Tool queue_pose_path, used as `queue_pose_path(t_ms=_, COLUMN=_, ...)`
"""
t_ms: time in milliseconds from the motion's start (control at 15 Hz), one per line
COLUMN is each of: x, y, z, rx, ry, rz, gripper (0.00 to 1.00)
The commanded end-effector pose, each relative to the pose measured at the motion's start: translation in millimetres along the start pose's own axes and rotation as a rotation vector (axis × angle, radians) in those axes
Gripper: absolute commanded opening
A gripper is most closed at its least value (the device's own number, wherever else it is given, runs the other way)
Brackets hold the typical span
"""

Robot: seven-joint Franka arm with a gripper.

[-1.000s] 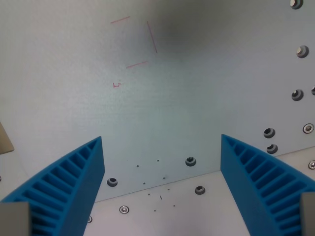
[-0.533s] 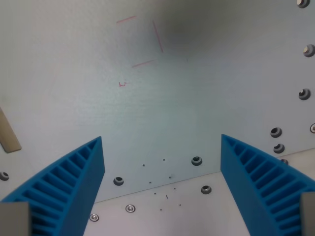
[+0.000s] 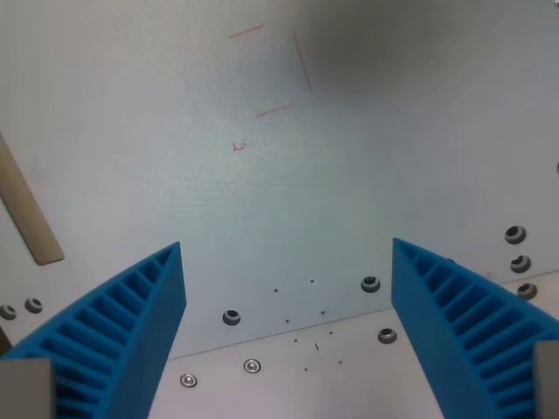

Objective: Rotate around gripper positive x

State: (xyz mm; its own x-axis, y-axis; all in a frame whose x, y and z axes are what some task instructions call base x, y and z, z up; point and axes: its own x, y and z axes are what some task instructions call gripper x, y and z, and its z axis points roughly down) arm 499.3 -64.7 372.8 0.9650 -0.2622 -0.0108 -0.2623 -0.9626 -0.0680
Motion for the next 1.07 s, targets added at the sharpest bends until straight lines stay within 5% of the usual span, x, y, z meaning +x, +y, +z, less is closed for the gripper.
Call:
queue_pose_path(t_ms=67, x=-0.2, y=4.7, z=-2.1, rx=0.175, ry=0.009, rz=-0.015, gripper=1.00)
queue_pose_path(t_ms=1067, x=-0.2, y=4.7, z=-2.1, rx=0.350, ry=0.007, rz=-0.015, gripper=1.00)
